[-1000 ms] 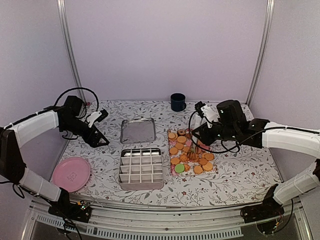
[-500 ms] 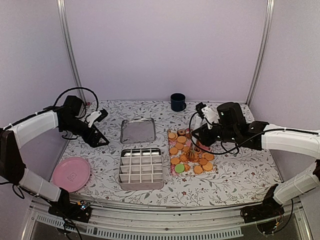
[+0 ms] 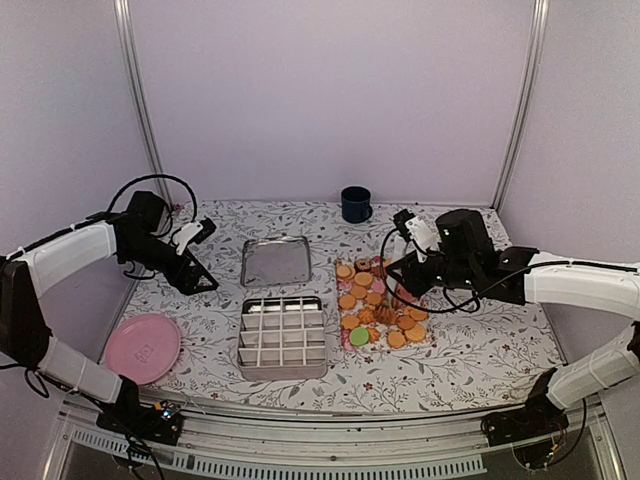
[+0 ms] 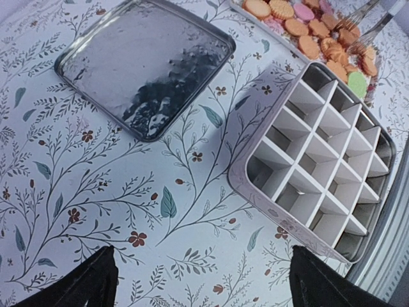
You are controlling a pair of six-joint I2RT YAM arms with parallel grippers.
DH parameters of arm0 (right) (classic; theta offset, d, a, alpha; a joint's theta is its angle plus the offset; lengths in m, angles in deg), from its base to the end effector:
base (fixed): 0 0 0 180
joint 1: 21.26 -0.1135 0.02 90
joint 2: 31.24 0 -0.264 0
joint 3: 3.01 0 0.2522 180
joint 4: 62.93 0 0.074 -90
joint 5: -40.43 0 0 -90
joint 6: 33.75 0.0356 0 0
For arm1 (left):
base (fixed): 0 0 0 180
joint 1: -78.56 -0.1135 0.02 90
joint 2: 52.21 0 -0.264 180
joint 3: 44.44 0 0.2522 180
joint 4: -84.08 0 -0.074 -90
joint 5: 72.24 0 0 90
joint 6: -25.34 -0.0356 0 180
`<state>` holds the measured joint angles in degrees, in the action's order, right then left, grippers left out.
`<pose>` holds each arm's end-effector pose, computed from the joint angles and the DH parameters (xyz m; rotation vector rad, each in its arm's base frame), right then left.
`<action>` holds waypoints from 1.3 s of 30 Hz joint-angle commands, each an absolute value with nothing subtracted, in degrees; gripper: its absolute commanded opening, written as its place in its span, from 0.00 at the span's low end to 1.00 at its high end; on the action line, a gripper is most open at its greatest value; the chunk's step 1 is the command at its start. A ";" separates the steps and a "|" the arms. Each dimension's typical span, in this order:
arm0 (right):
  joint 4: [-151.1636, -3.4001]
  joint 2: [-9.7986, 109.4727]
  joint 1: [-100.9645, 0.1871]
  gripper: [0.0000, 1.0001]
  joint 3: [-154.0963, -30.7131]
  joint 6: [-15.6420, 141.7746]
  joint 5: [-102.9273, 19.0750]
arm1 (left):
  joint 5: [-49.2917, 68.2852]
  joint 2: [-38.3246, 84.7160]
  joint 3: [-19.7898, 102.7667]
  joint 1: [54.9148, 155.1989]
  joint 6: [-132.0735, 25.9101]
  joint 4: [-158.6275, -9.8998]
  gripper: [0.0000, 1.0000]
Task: Pack the cookies
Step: Pick up the fake cookies from the plate, then place the fake cookies in the empty pocket of the box.
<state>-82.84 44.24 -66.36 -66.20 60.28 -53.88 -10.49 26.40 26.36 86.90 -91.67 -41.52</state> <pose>0.2086 0.2056 0.2570 -0.7158 2.0387 0.4218 0.2616 -0.0554 0.2448 0.9216 2.3714 -0.5286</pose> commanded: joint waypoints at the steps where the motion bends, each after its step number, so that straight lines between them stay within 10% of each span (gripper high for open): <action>1: -82.86 40.87 -66.31 0.11 -68.88 59.84 -54.25 | -11.47 25.52 26.67 86.46 -92.24 -41.51 0.94; 14: -83.26 43.20 -69.06 0.08 -78.80 58.81 -50.95 | -11.28 25.50 26.00 86.42 -92.41 -41.38 0.94; 39: -77.59 84.38 -81.51 0.11 -115.93 56.87 -39.89 | -12.55 26.01 22.08 82.27 -92.82 -43.32 0.96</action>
<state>-80.94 82.62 -81.53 -112.32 57.27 -41.47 -11.15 26.44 22.81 82.87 -92.28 -42.48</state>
